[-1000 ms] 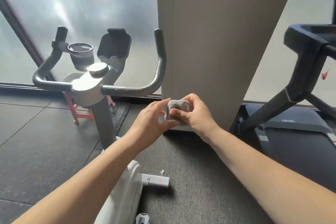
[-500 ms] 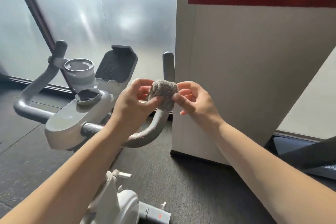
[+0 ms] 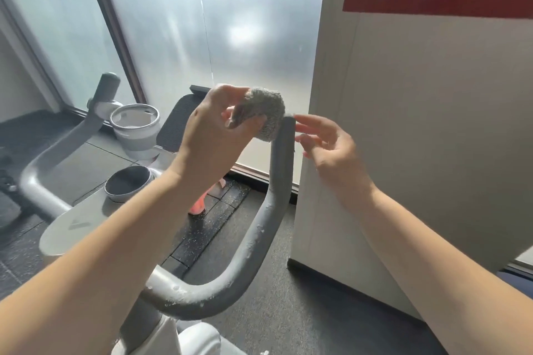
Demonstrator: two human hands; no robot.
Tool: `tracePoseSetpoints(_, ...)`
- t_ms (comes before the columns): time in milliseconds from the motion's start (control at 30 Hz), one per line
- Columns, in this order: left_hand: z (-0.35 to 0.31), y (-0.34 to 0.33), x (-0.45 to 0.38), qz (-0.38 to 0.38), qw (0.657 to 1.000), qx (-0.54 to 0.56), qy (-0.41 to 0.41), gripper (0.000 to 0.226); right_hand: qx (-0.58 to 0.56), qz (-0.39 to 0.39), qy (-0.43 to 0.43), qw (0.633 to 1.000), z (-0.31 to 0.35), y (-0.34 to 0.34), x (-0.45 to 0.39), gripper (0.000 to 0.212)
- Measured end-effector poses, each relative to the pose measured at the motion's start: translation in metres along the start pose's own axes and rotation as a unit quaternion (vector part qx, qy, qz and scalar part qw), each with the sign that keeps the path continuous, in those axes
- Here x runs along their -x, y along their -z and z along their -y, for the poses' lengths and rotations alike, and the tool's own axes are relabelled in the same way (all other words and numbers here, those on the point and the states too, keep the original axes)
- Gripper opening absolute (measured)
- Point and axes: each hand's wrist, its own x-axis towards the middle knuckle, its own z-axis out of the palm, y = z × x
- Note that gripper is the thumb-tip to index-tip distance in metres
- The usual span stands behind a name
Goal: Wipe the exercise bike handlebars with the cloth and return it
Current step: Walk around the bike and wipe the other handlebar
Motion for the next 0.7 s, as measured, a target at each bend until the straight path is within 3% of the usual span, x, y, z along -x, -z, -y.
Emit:
tracePoseSetpoints(200,0.007,-0.008,-0.004,0.054,0.982,-0.099,-0.149,0.042,0.005,-0.014,-0.006,1.000,-0.008,0.005,-0.008,0.050)
tracePoseSetpoints(333,0.019,0.001,0.011,0.092,0.977,-0.113,-0.156,0.042,0.001,-0.016,-0.011,1.000,-0.009,0.004,-0.010,0.056)
tracePoseSetpoints(500,0.005,-0.001,-0.024,0.032,0.986,-0.107,-0.121,0.040,0.008,-0.019,-0.024,0.999,-0.010,0.004,-0.008,0.052)
tracePoseSetpoints(633,0.000,-0.014,-0.054,0.212,0.963,-0.146,-0.077,0.031,0.018,-0.041,-0.036,0.998,-0.009,0.007,-0.004,0.047)
tracePoseSetpoints(700,0.000,-0.017,-0.064,0.241,0.962,-0.127,-0.033,0.020,0.026,-0.065,-0.042,0.997,-0.010,0.010,-0.001,0.047)
